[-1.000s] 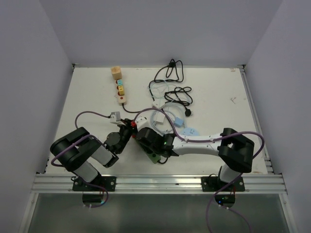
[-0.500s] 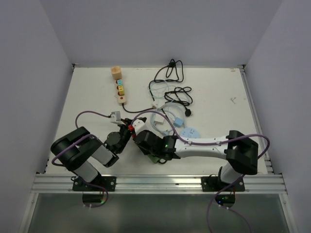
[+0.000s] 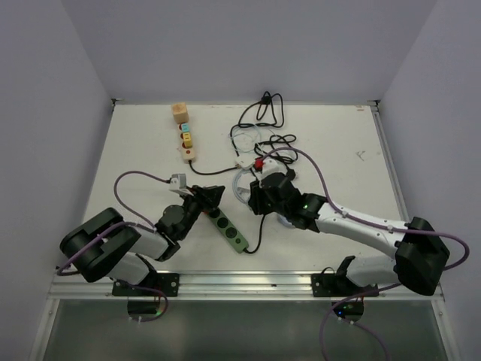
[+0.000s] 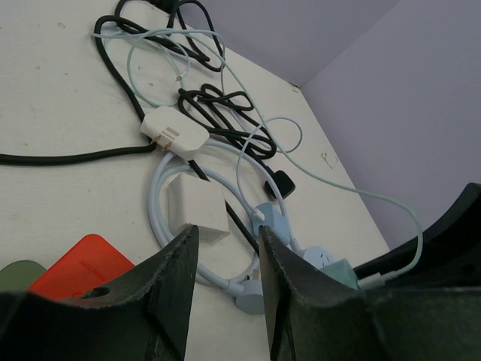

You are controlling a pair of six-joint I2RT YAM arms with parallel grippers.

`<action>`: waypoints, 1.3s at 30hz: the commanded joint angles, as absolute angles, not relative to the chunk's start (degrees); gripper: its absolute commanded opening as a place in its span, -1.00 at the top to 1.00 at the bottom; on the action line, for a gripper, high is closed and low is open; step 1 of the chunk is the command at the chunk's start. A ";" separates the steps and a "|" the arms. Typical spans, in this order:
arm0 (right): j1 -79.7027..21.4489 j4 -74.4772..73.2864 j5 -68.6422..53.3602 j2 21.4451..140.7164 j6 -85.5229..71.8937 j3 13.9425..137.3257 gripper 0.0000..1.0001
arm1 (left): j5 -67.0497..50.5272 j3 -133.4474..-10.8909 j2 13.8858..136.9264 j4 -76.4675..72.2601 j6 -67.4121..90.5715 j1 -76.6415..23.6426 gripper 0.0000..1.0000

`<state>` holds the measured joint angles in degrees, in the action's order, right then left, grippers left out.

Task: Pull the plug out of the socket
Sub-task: Remove the plug from the socket, then place the plug at the center of the board.

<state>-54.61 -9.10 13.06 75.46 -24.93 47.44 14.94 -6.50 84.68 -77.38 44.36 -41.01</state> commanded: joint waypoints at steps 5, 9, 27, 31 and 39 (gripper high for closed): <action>-37.64 -5.10 5.63 70.66 -28.65 42.54 0.93 | 14.33 -5.00 79.10 -43.78 38.85 -41.13 0.11; -29.02 -1.33 -1.04 73.55 -29.62 43.15 0.93 | 14.41 -8.34 74.98 -39.29 37.18 -41.13 0.10; -17.40 4.04 -13.54 99.22 -29.80 65.47 0.04 | 13.97 -24.86 67.15 -22.24 27.78 -41.13 -0.07; -17.32 2.47 -10.82 99.23 -28.74 65.83 -0.20 | 13.97 -26.71 65.31 -18.47 26.28 -41.13 -0.13; -16.79 -2.11 -9.05 93.27 -26.63 66.18 -0.33 | 12.04 -30.93 61.79 -14.51 22.51 -41.13 -0.28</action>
<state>-17.30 -0.34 -9.80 98.76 -28.18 64.05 13.15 -26.98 63.44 -16.75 26.06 -41.04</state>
